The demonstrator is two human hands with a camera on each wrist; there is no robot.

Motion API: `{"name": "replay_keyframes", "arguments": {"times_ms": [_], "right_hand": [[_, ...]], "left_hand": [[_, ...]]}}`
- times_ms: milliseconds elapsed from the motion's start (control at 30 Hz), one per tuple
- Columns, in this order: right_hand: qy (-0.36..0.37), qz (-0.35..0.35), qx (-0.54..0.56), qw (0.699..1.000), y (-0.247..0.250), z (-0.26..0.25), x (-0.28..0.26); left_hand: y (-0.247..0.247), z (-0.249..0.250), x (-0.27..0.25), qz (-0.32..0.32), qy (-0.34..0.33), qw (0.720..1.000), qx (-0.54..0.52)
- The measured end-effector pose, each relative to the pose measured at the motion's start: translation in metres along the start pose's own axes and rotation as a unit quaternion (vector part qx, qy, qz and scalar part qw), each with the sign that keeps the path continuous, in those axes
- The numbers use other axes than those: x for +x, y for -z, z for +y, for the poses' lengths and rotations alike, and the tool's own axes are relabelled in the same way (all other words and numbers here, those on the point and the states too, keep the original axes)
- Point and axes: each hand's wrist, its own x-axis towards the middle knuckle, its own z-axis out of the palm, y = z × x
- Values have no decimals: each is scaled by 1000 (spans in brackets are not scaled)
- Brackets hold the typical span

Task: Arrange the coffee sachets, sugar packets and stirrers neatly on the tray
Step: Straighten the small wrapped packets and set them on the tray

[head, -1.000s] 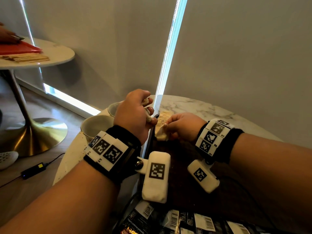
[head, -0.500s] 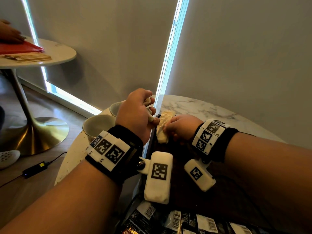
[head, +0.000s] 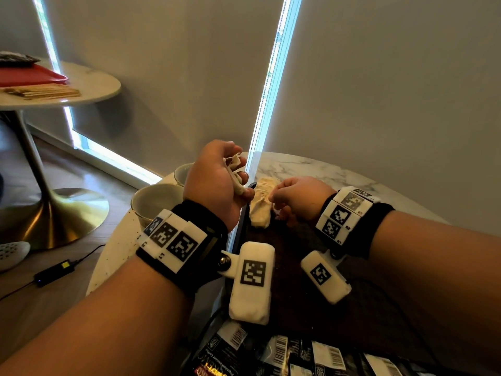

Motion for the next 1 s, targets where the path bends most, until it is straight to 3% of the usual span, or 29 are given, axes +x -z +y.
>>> {"name": "replay_keyframes", "arguments": {"times_ms": [133,233,633,800,1000], "right_hand": [[18,-114,121,986,-2,-1,-7],[12,-156,96,983,-11,-2,-8],[-16,-142,115,983,-14,-1,1],[14,-126,125,984,-9,2,0],[108,-64,190,974,6,2,-5]], "left_hand": [[0,-1,1,2,0,1000,-1],[0,-1,1,3,2,1000,-2],[1,-1,2,5,7,1000,3],[-1,-1,1,-2,15,1000,0],[1,-2,-3,-29,44,998,22]]}}
